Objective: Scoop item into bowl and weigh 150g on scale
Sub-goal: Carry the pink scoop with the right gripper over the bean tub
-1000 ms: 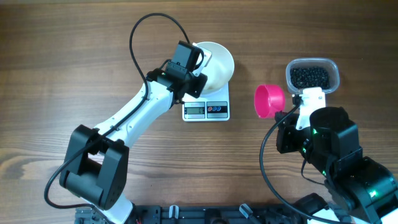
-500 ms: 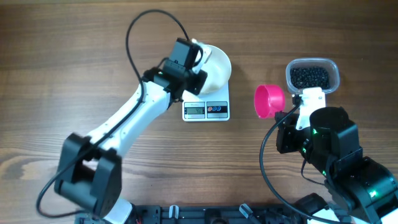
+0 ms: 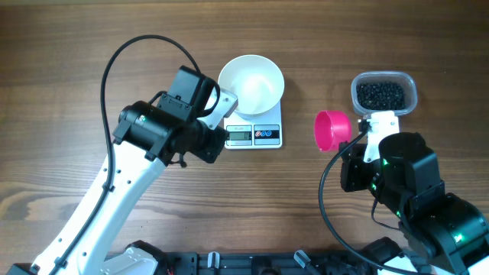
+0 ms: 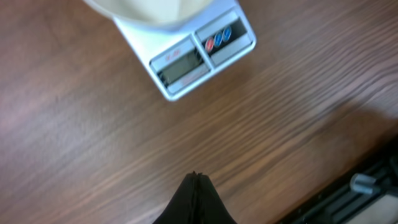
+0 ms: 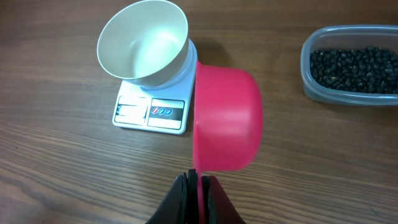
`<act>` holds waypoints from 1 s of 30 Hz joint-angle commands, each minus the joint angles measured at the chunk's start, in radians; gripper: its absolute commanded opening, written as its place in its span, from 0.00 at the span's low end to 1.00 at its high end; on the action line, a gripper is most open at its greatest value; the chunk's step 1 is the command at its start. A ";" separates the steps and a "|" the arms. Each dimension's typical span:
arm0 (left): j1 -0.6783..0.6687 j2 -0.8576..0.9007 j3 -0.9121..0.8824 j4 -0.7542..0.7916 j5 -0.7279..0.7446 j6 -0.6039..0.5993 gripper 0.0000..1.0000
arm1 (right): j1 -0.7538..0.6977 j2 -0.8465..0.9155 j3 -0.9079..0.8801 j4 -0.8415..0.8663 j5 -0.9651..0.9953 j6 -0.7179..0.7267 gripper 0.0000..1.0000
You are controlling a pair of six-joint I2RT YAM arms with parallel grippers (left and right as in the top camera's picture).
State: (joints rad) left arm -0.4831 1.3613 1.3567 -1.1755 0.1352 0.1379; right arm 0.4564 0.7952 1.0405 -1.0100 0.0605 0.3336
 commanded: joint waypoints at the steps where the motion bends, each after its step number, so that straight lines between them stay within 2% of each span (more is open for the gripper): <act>1: 0.003 -0.006 -0.003 0.067 0.036 0.003 0.04 | 0.000 0.000 0.016 -0.004 0.006 -0.019 0.04; 3: 0.003 -0.006 -0.003 0.121 0.005 -0.023 0.04 | 0.000 0.000 0.016 -0.010 0.006 -0.019 0.04; 10: 0.003 -0.006 -0.003 0.138 -0.051 -0.022 0.04 | 0.000 0.000 0.016 -0.022 0.006 -0.020 0.04; 11: 0.003 -0.006 -0.003 0.139 -0.051 -0.022 0.08 | 0.000 0.000 0.016 -0.022 0.006 -0.020 0.04; 12: 0.003 -0.005 -0.003 0.140 -0.050 -0.022 0.95 | 0.000 0.000 0.016 -0.022 0.006 -0.019 0.04; 13: 0.003 -0.005 -0.003 0.140 -0.050 -0.022 1.00 | 0.000 0.000 0.016 -0.023 0.006 -0.018 0.04; 17: 0.003 -0.005 -0.003 0.140 -0.050 -0.022 1.00 | 0.000 0.000 0.016 -0.031 -0.008 -0.018 0.04; 20: 0.003 -0.005 -0.003 0.140 -0.050 -0.022 1.00 | 0.000 0.000 0.016 0.010 0.057 -0.021 0.04; 23: 0.003 -0.005 -0.003 0.140 -0.050 -0.022 1.00 | 0.000 0.039 0.066 0.080 0.089 -0.122 0.04; 25: 0.003 -0.005 -0.003 0.140 -0.050 -0.022 1.00 | 0.000 0.124 0.164 0.031 0.187 -0.148 0.04; 27: 0.003 -0.005 -0.003 0.139 -0.050 -0.022 1.00 | -0.010 0.282 0.335 -0.071 0.299 -0.199 0.04; 30: 0.003 -0.005 -0.003 0.140 -0.050 -0.022 1.00 | -0.087 0.495 0.531 -0.167 0.381 -0.233 0.04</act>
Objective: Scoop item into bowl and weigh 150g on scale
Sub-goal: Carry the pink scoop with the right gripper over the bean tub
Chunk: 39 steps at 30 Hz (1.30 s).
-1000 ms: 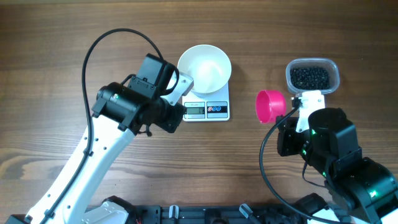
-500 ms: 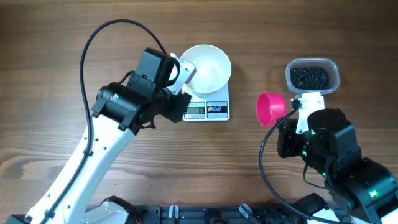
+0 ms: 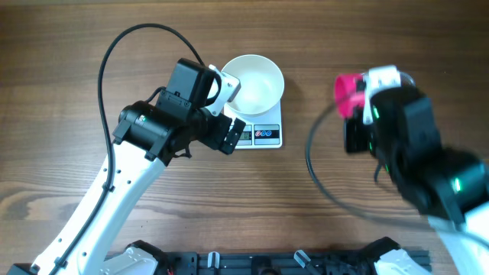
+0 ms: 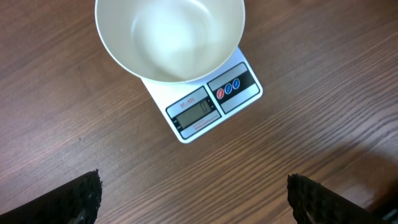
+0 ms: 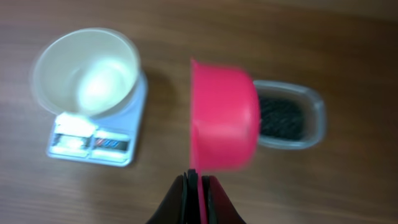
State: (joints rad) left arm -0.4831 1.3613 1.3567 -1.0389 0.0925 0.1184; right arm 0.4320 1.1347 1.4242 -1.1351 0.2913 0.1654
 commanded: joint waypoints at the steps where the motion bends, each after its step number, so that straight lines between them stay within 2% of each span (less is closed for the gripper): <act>1: 0.003 -0.005 -0.003 0.003 -0.008 -0.002 1.00 | -0.100 0.225 0.198 -0.058 0.182 -0.070 0.04; 3: 0.003 -0.005 -0.003 0.003 -0.008 -0.002 1.00 | -0.175 0.339 0.256 -0.067 0.206 -0.115 0.04; 7: 0.003 -0.005 -0.003 0.003 -0.008 -0.002 1.00 | -0.269 0.483 0.258 -0.035 0.266 -0.120 0.04; 16: 0.003 -0.005 -0.003 0.003 -0.008 -0.002 1.00 | -0.308 0.681 0.257 0.035 0.270 -0.120 0.04; 32: 0.003 -0.005 -0.003 0.003 -0.008 -0.002 1.00 | -0.309 0.798 0.205 0.076 0.304 -0.090 0.04; 39: 0.003 -0.005 -0.003 0.003 -0.008 -0.003 1.00 | -0.309 0.799 0.203 0.006 0.304 -0.087 0.04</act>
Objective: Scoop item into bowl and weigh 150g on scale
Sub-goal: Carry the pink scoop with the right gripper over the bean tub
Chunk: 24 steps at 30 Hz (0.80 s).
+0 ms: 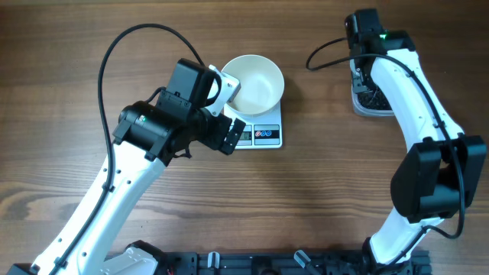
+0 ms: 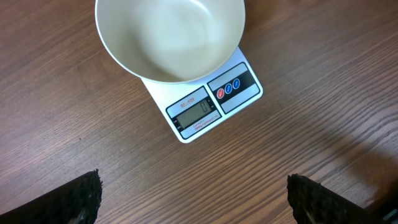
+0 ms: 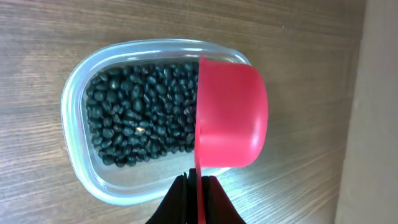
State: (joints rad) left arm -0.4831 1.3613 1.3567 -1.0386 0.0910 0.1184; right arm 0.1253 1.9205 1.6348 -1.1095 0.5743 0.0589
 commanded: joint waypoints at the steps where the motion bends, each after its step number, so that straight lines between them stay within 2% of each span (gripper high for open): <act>1: 0.003 -0.005 -0.003 0.002 -0.006 -0.002 1.00 | -0.002 0.013 -0.007 -0.027 0.020 0.018 0.04; 6: 0.003 -0.005 -0.003 0.002 -0.006 -0.002 1.00 | -0.002 0.013 -0.007 -0.064 -0.018 -0.010 0.04; 24: 0.003 -0.005 -0.003 0.002 -0.006 -0.002 1.00 | -0.002 0.013 -0.006 -0.115 -0.394 -0.112 0.04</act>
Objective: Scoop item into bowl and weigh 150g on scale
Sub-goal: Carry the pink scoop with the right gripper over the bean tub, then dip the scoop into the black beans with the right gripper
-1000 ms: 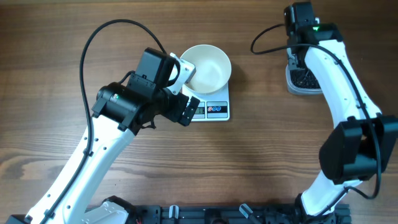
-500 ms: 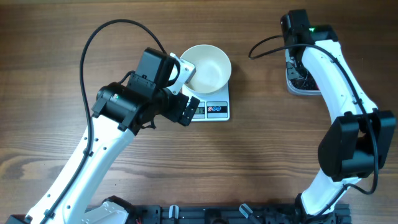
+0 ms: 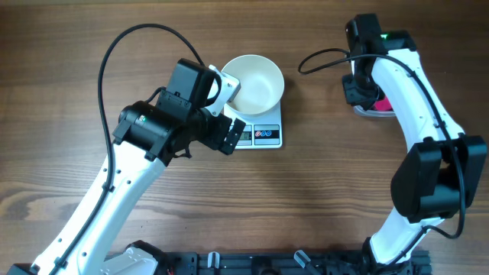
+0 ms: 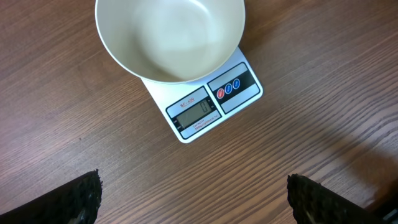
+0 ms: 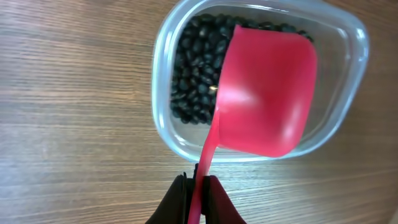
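Observation:
A white bowl [image 3: 256, 80] stands empty on the white scale [image 3: 258, 135]; both also show in the left wrist view, bowl [image 4: 169, 34] above the scale's display [image 4: 198, 112]. My left gripper [image 4: 194, 198] hangs open over bare wood just in front of the scale. My right gripper [image 5: 198, 190] is shut on the handle of the pink scoop [image 5: 266, 99], whose cup is tipped into the clear container of black beans [image 5: 196, 81]. In the overhead view the right gripper [image 3: 359, 92] covers most of that container [image 3: 376, 111], with a bit of pink showing.
The wooden table [image 3: 321, 191] carries only the scale, bowl and bean container. The left arm's black cable [image 3: 114, 61] loops over the back left. A black rail [image 3: 267, 263] runs along the front edge.
My right gripper has turned and come down, so the scoop's cup now lies tilted inside the bean container instead of hanging level over it. The left arm and the bowl have not moved.
First my left gripper was shut beside the scale and my right held the pink scoop in front of the bean container. Then the left gripper stood open, and the scoop was nearer the container. Later it hung over the beans, and now it dips into them.

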`<act>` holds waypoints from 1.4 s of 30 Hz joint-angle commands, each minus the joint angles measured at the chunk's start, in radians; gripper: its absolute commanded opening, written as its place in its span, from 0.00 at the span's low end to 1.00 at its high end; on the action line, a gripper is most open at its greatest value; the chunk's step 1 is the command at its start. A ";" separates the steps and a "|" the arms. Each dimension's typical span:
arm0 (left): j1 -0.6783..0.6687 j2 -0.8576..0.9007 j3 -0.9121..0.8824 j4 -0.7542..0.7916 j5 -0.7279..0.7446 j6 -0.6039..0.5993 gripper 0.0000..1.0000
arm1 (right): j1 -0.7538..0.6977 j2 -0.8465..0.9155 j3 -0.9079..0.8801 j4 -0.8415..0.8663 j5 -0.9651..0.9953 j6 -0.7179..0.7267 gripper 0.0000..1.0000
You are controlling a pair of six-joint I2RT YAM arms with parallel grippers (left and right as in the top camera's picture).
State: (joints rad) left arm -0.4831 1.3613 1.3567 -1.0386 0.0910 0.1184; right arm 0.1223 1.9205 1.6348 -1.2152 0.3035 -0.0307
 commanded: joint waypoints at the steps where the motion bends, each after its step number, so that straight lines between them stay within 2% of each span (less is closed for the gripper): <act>1: 0.003 -0.005 -0.003 0.002 -0.006 -0.003 1.00 | 0.001 0.013 -0.005 -0.013 -0.121 -0.021 0.04; 3: 0.003 -0.005 -0.003 0.002 -0.006 -0.003 1.00 | 0.001 0.013 -0.005 -0.024 -0.066 0.008 0.04; 9: 0.003 -0.005 -0.003 0.002 -0.006 -0.003 1.00 | 0.001 0.013 -0.005 -0.066 0.262 0.217 0.04; 15: 0.003 -0.005 -0.003 0.002 -0.006 -0.003 1.00 | 0.001 0.013 -0.005 -0.018 0.276 0.214 0.04; 21: 0.003 -0.005 -0.003 0.002 -0.006 -0.002 1.00 | 0.001 0.059 -0.007 0.000 0.201 0.160 0.04; 25: 0.003 -0.005 -0.003 0.002 -0.006 -0.003 1.00 | 0.001 0.106 -0.007 -0.028 0.071 0.126 0.04; 34: 0.003 -0.005 -0.003 0.002 -0.006 -0.002 1.00 | 0.001 0.091 -0.005 -0.035 -0.172 0.054 0.04; 42: 0.003 -0.005 -0.003 0.002 -0.006 -0.002 1.00 | -0.010 0.034 -0.004 -0.016 -0.191 0.032 0.04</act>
State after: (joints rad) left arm -0.4831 1.3613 1.3567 -1.0386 0.0910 0.1184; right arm 0.1139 1.9915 1.6344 -1.2438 0.2508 0.0349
